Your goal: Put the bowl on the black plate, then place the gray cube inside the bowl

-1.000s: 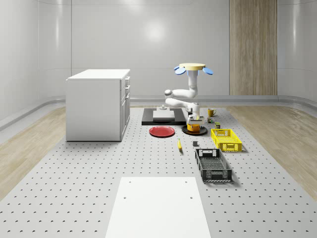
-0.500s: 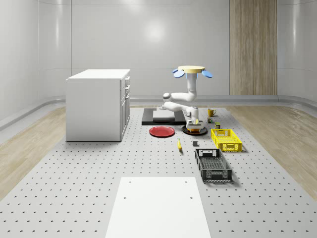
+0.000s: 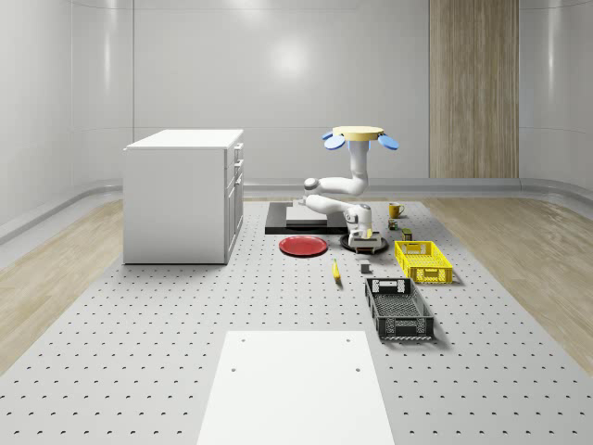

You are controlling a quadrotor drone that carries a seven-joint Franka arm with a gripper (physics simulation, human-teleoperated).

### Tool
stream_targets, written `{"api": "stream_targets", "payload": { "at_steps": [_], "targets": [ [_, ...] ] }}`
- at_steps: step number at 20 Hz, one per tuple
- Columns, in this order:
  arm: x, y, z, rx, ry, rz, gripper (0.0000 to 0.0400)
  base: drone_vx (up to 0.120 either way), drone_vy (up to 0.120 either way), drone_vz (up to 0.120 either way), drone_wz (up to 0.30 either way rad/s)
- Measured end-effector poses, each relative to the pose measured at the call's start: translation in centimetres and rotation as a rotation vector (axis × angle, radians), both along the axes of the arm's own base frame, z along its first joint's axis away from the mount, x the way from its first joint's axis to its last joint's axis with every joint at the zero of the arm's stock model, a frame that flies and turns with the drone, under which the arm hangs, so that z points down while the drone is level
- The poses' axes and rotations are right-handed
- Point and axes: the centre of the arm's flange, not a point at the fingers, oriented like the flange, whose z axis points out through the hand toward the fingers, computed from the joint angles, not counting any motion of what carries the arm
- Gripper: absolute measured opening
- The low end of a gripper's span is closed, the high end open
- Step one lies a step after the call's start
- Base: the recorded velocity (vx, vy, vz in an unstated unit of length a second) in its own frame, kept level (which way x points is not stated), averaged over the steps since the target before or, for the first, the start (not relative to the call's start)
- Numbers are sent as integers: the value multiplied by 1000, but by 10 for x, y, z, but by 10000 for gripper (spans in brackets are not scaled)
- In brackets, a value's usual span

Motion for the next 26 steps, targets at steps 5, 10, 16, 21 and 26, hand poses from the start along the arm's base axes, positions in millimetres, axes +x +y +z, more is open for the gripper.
{"api": "stream_targets", "payload": {
  "at_steps": [5, 10, 16, 21, 26],
  "targets": [
    [0, 0, 0, 0, 0, 0, 400, 120, -32, 0, 0],
    [0, 0, 0, 0, 0, 0, 400, 120, -40, 0, 0],
    [0, 0, 0, 0, 0, 0, 400, 120, -20, 0, 0],
    [0, 0, 0, 0, 0, 0, 400, 120, 0, 0, 0],
    [0, 0, 0, 0, 0, 0, 400, 80, 0, 0, 0]
  ]
}}
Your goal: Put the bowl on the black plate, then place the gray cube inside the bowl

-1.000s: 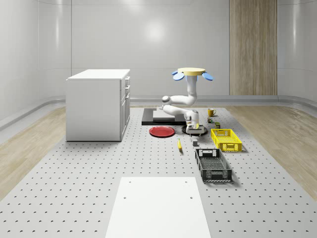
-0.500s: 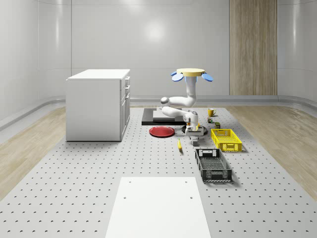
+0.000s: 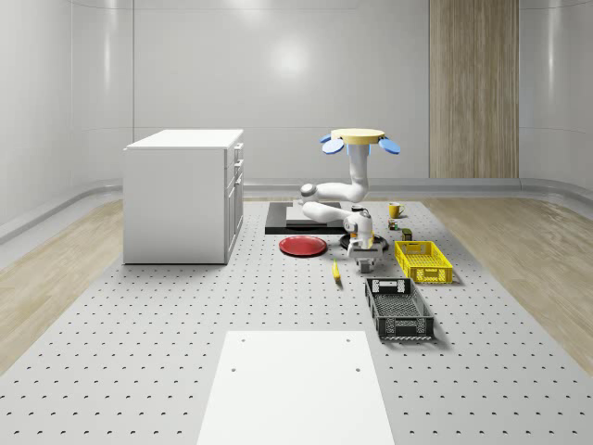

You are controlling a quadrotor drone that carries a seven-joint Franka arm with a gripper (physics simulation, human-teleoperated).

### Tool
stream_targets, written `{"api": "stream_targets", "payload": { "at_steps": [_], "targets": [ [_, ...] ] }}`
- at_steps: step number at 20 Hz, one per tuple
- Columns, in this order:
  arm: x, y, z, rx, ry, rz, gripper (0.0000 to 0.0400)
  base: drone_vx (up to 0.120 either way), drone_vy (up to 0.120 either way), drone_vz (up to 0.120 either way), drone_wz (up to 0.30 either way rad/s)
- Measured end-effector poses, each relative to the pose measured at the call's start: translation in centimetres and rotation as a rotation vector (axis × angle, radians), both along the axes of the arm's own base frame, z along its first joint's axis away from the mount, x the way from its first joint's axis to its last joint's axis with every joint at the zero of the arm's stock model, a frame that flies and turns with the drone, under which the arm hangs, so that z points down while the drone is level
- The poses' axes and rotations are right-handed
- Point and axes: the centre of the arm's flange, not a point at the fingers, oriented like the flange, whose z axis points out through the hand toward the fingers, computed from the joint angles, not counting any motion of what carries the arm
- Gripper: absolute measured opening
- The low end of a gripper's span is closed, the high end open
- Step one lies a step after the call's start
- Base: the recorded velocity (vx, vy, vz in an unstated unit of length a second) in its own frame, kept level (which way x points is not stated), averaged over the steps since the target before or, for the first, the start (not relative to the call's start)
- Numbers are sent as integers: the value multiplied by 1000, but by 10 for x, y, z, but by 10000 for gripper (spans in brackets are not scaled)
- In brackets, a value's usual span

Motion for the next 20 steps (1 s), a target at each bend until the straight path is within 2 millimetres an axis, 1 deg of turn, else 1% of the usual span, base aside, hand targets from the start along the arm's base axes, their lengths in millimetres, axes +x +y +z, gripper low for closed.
{"api": "stream_targets", "payload": {
  "at_steps": [2, 10, 20],
  "targets": [
    [0, 0, 0, 0, 0, 0, 400, 80, 0, 0, 0],
    [0, 2, 0, 0, 0, 0, 400, 0, 0, 0, 0],
    [0, 4, 8, 0, 0, 0, 400, 0, 0, 0, 0]
  ]
}}
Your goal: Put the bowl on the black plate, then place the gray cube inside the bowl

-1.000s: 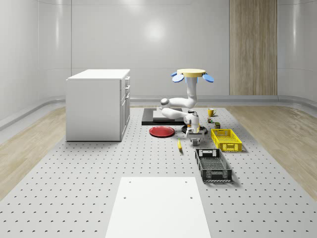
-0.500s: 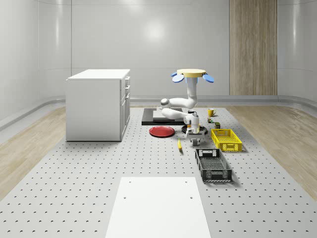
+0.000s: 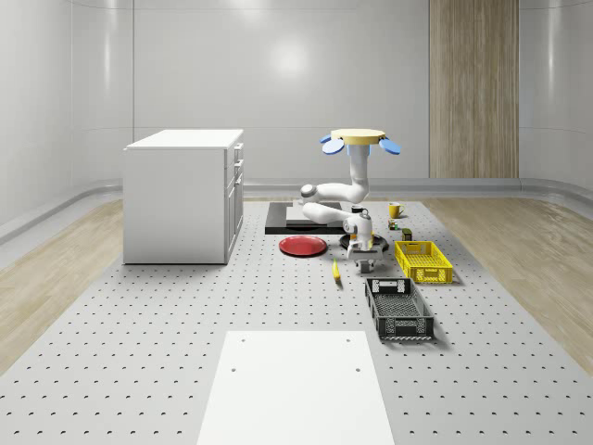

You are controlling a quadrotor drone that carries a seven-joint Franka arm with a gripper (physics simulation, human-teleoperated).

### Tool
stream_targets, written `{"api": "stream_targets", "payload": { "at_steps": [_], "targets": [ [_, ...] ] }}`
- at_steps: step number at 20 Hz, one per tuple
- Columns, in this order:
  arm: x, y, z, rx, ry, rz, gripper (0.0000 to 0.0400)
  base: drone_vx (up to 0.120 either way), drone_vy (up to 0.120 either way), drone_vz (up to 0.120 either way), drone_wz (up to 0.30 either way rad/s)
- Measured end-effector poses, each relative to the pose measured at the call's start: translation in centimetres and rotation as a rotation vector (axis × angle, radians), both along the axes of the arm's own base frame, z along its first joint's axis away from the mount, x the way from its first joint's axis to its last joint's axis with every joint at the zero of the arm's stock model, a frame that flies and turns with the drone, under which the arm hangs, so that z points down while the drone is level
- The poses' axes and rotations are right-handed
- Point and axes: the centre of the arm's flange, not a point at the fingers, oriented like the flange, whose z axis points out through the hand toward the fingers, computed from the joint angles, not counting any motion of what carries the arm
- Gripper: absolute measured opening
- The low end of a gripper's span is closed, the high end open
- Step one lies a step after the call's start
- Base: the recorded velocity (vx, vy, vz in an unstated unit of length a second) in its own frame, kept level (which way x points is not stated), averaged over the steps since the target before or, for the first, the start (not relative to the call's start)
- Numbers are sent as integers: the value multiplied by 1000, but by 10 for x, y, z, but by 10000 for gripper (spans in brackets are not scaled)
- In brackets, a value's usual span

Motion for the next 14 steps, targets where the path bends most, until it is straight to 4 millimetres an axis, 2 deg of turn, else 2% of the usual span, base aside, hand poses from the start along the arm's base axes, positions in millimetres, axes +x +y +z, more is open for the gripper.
{"api": "stream_targets", "payload": {
  "at_steps": [3, 6, 8, 14],
  "targets": [
    [0, 0, 3, 0, 0, 0, 400, 0, 0, 0, 0],
    [0, 0, 4, 0, 0, 0, 327, 0, 0, 0, 0],
    [0, 0, 5, 0, 0, 0, 297, 0, 0, 0, 0],
    [0, 0, 5, 0, 0, 0, 260, 0, 0, 0, 0]
  ]
}}
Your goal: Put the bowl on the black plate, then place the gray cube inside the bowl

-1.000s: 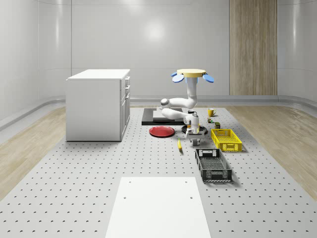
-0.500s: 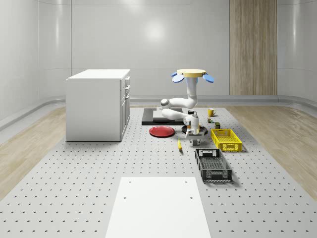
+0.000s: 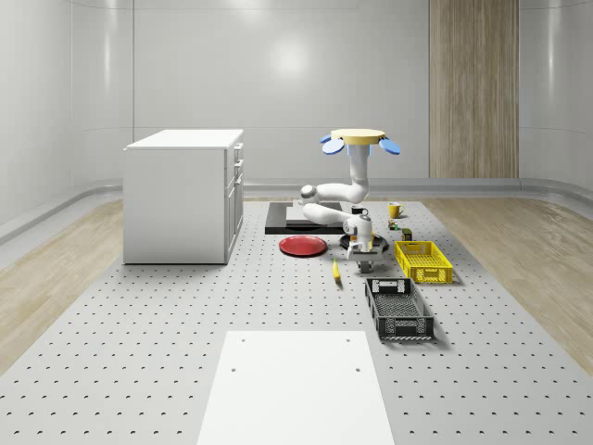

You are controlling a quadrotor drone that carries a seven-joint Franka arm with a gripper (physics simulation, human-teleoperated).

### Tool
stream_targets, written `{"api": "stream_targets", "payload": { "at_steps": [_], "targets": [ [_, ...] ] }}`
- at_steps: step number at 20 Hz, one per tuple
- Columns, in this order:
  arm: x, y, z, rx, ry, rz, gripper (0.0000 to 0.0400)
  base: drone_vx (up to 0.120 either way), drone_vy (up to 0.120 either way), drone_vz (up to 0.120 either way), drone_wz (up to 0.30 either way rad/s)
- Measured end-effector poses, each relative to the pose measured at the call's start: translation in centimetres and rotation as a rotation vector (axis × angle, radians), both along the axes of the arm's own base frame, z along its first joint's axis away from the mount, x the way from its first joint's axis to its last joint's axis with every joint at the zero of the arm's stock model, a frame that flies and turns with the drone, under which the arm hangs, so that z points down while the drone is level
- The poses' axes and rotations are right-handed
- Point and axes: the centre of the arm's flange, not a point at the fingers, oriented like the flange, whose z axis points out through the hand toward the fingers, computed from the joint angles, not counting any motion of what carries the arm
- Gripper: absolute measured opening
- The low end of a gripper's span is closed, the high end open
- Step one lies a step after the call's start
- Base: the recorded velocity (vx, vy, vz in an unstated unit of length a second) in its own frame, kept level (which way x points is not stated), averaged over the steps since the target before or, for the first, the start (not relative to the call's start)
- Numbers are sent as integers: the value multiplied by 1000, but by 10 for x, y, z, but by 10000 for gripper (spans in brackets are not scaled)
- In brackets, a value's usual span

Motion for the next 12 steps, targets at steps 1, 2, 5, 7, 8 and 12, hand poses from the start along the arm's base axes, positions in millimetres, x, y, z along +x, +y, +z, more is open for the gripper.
{"api": "stream_targets", "payload": {
  "at_steps": [1, 2, 5, 7, 8, 12],
  "targets": [
    [0, 0, -1, 0, 0, 0, 258, 0, 0, 0, 0],
    [0, 0, -2, 0, 0, 0, 256, 0, 0, 0, 0],
    [0, 0, -11, 0, 0, 0, 253, 0, 0, 67, 0],
    [0, 0, -17, 0, 0, 0, 252, 0, 0, 120, 0],
    [0, 0, -19, 0, 0, 0, 251, 0, 0, 120, 0],
    [0, 0, -24, 0, 0, 0, 251, 0, 0, 110, 0]
  ]
}}
